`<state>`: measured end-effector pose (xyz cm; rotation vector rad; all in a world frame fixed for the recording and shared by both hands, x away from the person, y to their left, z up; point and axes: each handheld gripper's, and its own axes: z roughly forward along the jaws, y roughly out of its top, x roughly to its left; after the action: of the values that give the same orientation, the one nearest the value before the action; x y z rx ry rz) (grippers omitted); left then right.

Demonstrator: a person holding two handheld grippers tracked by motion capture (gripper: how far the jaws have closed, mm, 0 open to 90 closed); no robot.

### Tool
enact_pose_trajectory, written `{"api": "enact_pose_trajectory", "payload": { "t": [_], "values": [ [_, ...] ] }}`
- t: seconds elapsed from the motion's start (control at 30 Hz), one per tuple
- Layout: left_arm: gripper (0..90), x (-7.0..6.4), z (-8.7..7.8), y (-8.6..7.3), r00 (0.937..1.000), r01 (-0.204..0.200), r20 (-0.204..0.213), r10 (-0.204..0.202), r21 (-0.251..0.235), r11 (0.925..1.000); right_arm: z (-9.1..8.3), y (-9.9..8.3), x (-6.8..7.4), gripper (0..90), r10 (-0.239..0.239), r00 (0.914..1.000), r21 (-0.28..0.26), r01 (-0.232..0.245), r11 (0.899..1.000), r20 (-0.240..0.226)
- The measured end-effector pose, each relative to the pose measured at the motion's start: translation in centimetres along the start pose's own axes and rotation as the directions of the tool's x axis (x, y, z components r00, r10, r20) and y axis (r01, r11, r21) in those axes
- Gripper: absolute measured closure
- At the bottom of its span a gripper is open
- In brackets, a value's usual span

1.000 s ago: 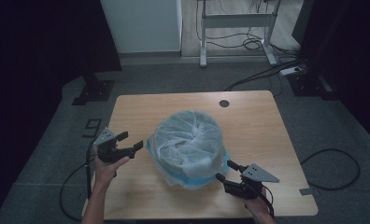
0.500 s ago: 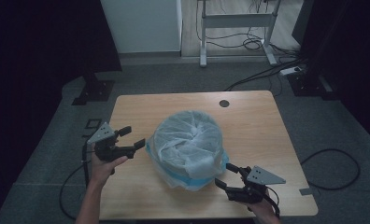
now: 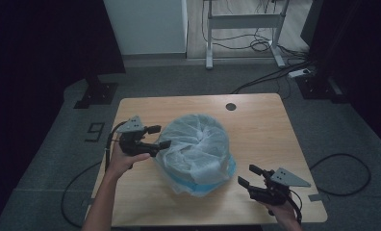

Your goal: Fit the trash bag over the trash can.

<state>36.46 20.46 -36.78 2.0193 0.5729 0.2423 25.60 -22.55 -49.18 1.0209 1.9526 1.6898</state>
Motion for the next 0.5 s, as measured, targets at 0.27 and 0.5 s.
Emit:
{"api": "enact_pose_trajectory", "payload": {
  "t": [0.27, 0.5],
  "values": [
    [42.0, -0.4, 2.4, 3.1, 0.9965, -0.077, 0.041, 0.073, 0.121, 0.9896, -0.5, -0.3, -1.0, 35.1, 0.016, 0.9999, 0.005, -0.016, 1.0, -0.001],
    [48.3, -1.0, 4.8, 4.3, 0.9893, -0.132, 0.094, 0.112, 0.246, 0.9603, -0.6, -0.5, -1.3, 35.4, 0.029, 0.9995, 0.005, -0.029, 1.0, 0.011]
  ]
}}
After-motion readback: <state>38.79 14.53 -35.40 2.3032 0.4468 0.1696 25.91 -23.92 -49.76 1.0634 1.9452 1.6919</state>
